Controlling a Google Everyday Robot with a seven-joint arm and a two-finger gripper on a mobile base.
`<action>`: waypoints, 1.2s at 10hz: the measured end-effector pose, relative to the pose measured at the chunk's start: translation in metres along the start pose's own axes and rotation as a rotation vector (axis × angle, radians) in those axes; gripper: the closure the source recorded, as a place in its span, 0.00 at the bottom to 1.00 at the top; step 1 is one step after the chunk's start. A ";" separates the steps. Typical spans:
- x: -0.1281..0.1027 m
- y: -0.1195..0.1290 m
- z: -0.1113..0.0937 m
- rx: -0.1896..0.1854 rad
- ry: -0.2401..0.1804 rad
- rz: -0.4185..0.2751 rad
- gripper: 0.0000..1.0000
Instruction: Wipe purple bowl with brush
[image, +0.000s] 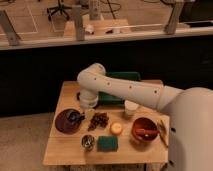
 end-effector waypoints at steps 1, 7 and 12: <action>-0.003 -0.005 0.001 0.003 0.004 0.001 0.96; -0.049 -0.012 0.008 -0.004 -0.012 -0.052 0.96; -0.037 0.028 0.007 -0.017 -0.001 -0.090 0.96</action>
